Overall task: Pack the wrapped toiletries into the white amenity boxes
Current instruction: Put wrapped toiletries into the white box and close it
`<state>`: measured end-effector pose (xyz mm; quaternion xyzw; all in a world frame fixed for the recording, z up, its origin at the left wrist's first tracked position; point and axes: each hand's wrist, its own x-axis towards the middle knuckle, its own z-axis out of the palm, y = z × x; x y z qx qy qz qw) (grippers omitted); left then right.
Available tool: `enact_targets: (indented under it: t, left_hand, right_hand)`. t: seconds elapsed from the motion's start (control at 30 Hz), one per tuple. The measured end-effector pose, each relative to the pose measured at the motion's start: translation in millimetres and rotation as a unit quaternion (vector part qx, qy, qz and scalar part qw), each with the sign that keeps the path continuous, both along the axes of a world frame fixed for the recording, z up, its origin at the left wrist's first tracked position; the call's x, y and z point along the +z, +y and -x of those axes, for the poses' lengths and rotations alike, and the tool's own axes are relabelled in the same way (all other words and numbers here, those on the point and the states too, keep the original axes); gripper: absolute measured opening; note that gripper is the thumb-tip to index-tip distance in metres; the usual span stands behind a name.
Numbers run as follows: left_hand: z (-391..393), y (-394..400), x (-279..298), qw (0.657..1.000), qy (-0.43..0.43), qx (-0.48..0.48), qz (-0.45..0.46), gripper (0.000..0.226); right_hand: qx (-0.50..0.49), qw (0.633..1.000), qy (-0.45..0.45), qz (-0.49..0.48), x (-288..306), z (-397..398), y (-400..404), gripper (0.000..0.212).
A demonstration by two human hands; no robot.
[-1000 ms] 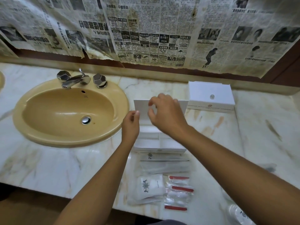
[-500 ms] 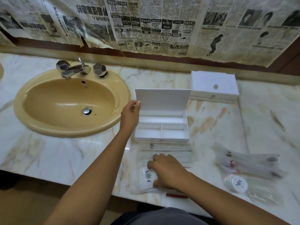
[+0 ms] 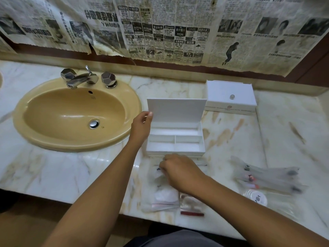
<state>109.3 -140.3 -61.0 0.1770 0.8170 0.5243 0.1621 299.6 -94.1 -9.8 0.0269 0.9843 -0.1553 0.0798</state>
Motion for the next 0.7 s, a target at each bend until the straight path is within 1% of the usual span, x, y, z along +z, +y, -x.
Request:
enact_targets:
  t: [0.17,0.27,0.33,0.43,0.53,0.7]
  left_hand:
    - [4.9,-1.2,-4.1,1.0,-0.022,0.001,-0.009,0.022]
    - [4.9,-1.9,-2.0,1.0,-0.019,-0.006,-0.009,0.023]
    - [4.6,-2.1,0.6,1.0,-0.014,-0.011,-0.005,0.023]
    - [4.9,-2.5,3.5,1.0,-0.011,-0.016,-0.004,0.02]
    - [6.2,-3.3,3.0,0.999,-0.037,-0.017,-0.007,0.022]
    - [6.1,-3.0,2.6,0.999,-0.051,-0.008,-0.004,0.021]
  right_hand:
    - [-0.072,0.994,0.072,-0.024,31.3,30.6,27.5,0.016]
    - [-0.115,0.99,0.076,-0.031,35.2,53.7,39.1,0.015]
    - [-0.118,0.991,0.055,-0.029,32.6,65.7,39.4,0.014]
    - [-0.089,0.996,0.002,-0.029,23.3,77.0,33.2,0.013]
    - [-0.056,0.997,-0.038,-0.032,11.8,83.4,28.3,0.016]
    - [-0.053,0.99,-0.118,-0.048,1.1,86.8,27.7,0.015]
